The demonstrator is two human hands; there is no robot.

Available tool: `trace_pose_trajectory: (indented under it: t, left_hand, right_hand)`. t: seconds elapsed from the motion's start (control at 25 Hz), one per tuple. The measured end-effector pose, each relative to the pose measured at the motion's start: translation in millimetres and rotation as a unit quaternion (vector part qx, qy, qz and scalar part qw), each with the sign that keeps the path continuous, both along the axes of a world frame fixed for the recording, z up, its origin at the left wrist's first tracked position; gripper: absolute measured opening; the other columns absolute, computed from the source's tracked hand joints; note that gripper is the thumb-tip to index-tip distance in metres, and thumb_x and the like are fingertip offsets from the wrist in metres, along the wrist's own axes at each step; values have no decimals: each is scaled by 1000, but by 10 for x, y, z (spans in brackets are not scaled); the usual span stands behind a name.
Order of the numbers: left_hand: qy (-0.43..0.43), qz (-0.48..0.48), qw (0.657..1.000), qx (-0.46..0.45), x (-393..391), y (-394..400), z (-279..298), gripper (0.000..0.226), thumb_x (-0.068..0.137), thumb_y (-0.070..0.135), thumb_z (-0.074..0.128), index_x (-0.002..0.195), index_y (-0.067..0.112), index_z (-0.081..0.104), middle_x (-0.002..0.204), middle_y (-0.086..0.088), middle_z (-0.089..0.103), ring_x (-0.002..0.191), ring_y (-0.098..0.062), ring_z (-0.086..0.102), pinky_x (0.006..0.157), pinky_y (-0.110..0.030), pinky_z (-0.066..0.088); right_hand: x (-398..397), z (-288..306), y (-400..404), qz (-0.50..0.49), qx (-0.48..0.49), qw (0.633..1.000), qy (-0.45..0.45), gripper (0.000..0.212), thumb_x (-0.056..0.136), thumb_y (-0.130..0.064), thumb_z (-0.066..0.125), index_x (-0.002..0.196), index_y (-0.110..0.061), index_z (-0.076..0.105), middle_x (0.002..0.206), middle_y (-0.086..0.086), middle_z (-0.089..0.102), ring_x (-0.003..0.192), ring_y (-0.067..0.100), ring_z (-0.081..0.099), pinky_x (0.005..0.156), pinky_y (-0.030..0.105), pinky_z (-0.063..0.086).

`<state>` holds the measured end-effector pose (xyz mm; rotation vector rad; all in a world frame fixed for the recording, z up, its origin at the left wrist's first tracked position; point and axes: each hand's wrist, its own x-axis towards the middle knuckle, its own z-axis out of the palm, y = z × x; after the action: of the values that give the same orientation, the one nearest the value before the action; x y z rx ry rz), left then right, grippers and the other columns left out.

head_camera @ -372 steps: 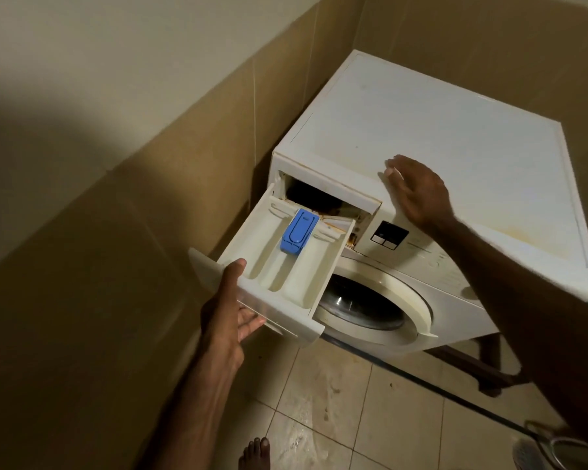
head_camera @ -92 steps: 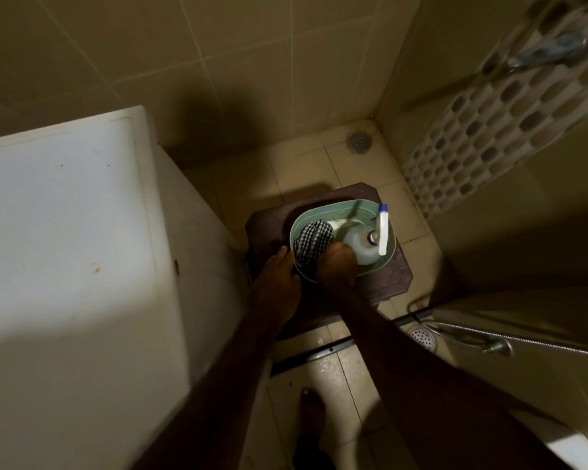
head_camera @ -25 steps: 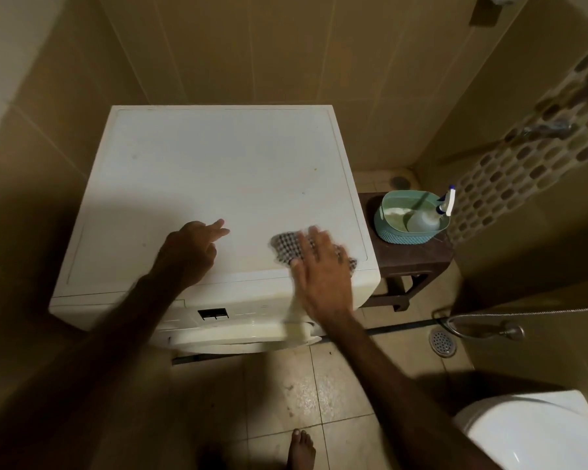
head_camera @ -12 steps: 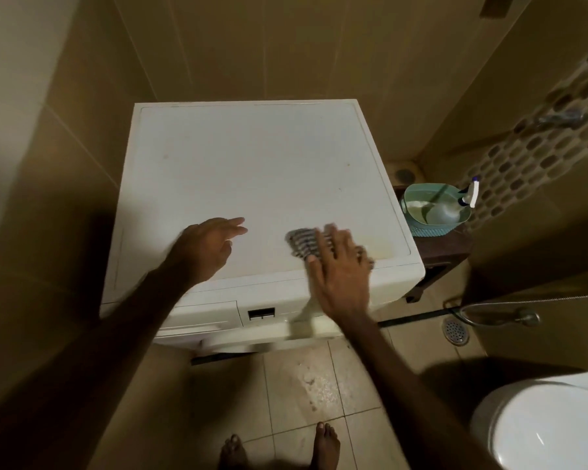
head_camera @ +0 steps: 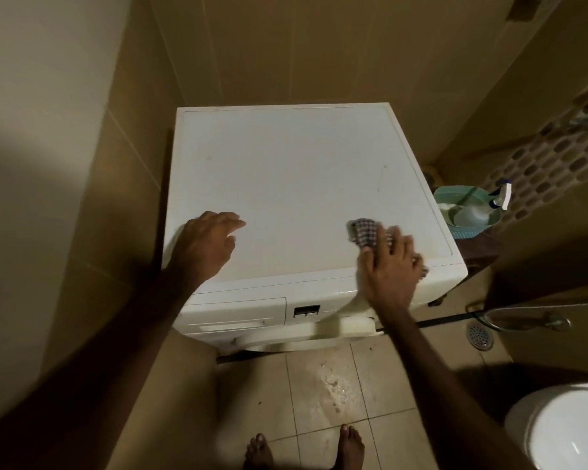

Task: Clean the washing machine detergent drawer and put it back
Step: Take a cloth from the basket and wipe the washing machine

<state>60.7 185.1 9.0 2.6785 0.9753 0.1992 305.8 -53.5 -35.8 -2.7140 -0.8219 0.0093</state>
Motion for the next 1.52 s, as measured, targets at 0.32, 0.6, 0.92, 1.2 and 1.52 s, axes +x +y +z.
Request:
trace_pose_trajectory:
  t: [0.32,0.6,0.92,1.2,1.52]
  left_hand:
    - [-31,54,997,-40,-395,126,41,38,95,11,57,126,29,68,135,12,65,123,-16,60,107,-37,47]
    - [-77,139,982,-103,-572,138,45,34,102,12,49,125,25,71,131,7,70,120,-16,65,106,-39,52]
    - [-140,255,946,-143,-755,166,48,37,101,7,50,128,20,70,131,-4,70,76,-15,70,69,-25,57]
    - [-136,379,876,-264,-773,104,117,37,100,31,57,129,11,67,127,-11,70,110,-31,67,86,-41,59]
    - [-110,396,873,-262,-1024,85,-68,63,95,68,41,101,11,68,104,-13,73,93,-32,68,85,-50,57]
  right_hand:
    - [-322,-95,-173,113,-14,994,-5,60,106,-50,27,160,-25,34,168,11,30,154,37,27,123,65,25]
    - [-1621,-58,799,179,30,983,25,61,105,-43,37,163,-26,30,172,14,22,158,41,17,126,61,17]
    - [-1591,-64,1012,193,5,981,18,61,106,-48,29,163,-26,30,171,14,24,157,41,20,124,63,21]
    - [-2503,-80,1328,412,4,911,19,54,108,-47,34,159,-29,35,169,10,30,157,39,21,125,60,19]
    - [-2297,-9,1752,365,2,930,41,58,107,-48,40,162,-30,32,171,11,25,158,39,16,125,64,14]
